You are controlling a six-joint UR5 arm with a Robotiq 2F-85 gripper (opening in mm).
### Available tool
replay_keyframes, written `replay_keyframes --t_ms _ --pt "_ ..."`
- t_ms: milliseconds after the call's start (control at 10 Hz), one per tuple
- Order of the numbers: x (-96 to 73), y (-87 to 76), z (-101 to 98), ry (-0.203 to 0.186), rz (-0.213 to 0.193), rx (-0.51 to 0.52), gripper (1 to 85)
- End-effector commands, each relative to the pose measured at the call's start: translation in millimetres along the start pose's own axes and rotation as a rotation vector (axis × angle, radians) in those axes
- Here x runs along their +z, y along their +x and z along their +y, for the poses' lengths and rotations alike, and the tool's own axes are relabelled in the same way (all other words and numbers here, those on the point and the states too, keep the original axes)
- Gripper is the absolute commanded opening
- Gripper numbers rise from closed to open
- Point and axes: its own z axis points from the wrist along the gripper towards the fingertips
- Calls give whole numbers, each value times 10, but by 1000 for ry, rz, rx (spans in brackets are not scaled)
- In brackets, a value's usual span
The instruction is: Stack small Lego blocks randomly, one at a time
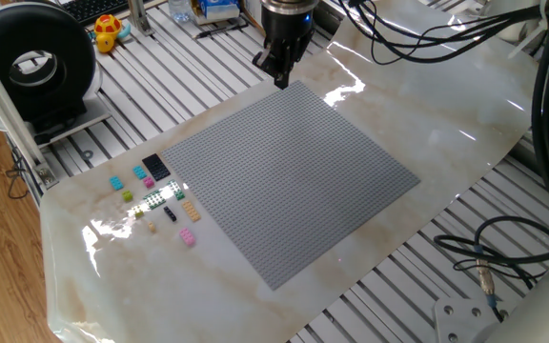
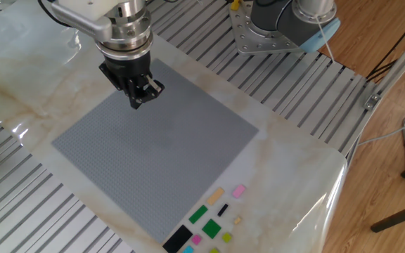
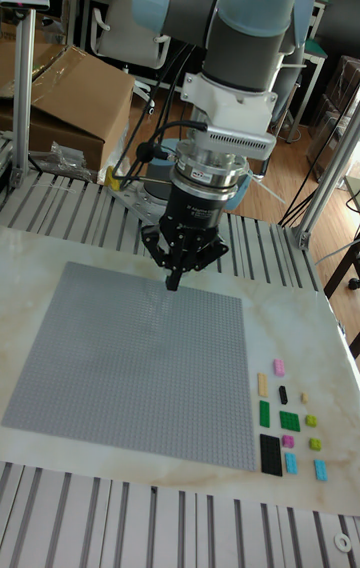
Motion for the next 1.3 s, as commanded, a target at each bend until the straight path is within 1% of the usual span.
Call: replay_keyframes --t_ms 0,100,200,300,400,500,600,800,900,1000,1100,1200 --pt "-8 -130 185 -61 -35 11 223" --pt "17 -189 292 -72 -24 22 237" --pt "77 -260 383 -79 -19 35 237" --pt "168 -312 464 -88 -24 40 237" --pt "229 -333 465 -72 -24 45 237" --pt "231 -218 437 -60 22 80 243" --pt "229 -134 413 -50 54 85 233" --pt "228 -144 440 -61 49 34 220" --pt "246 -127 384 -48 42 19 220" --pt "348 -154 444 -62 38 59 243" --pt "499 -270 572 -64 28 86 283" --pt "663 -417 785 -74 6 119 303"
